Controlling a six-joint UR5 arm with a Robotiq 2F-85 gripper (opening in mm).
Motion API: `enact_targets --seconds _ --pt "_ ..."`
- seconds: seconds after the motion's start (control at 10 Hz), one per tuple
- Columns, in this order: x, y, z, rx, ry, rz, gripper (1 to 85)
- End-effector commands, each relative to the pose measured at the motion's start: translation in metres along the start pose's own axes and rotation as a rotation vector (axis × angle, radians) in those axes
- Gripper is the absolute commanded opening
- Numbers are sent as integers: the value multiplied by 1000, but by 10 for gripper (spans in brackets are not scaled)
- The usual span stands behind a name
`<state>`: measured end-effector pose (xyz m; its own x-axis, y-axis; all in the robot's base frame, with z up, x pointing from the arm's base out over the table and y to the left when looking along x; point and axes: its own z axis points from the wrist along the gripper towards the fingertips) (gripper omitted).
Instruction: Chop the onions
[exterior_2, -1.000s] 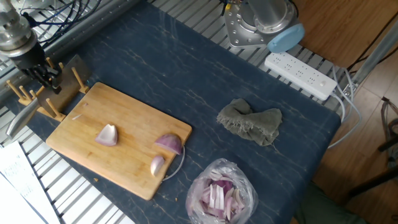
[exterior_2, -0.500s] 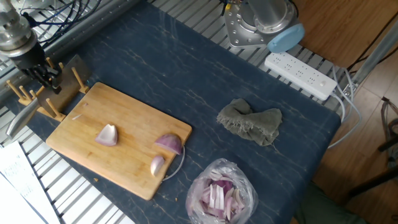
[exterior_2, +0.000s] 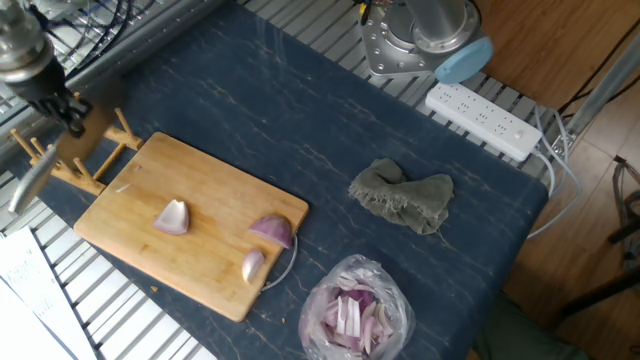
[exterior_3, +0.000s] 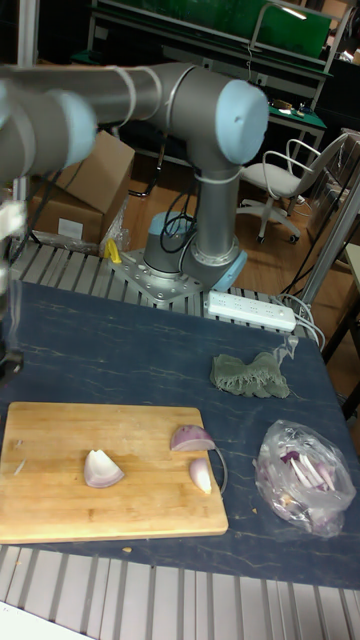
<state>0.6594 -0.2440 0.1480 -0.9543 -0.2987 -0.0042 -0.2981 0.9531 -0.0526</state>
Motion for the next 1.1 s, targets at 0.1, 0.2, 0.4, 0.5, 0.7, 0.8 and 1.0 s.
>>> enact_targets --seconds 0.1,0.2,0.4,0.5,0.7,0.8,1.0 --pt "-2 39 -51 97 -25 -5 10" --pt "2 46 -52 99 -22 14 10" --pt "5 91 -46 -10 -13 152 10" --pt "-3 116 -42 -83 -19 205 10" --pt "-13 114 -34 -55 -34 112 10" --pt "-19 109 -31 -38 -45 82 10" --pt "-40 94 -23 -10 -83 38 10"
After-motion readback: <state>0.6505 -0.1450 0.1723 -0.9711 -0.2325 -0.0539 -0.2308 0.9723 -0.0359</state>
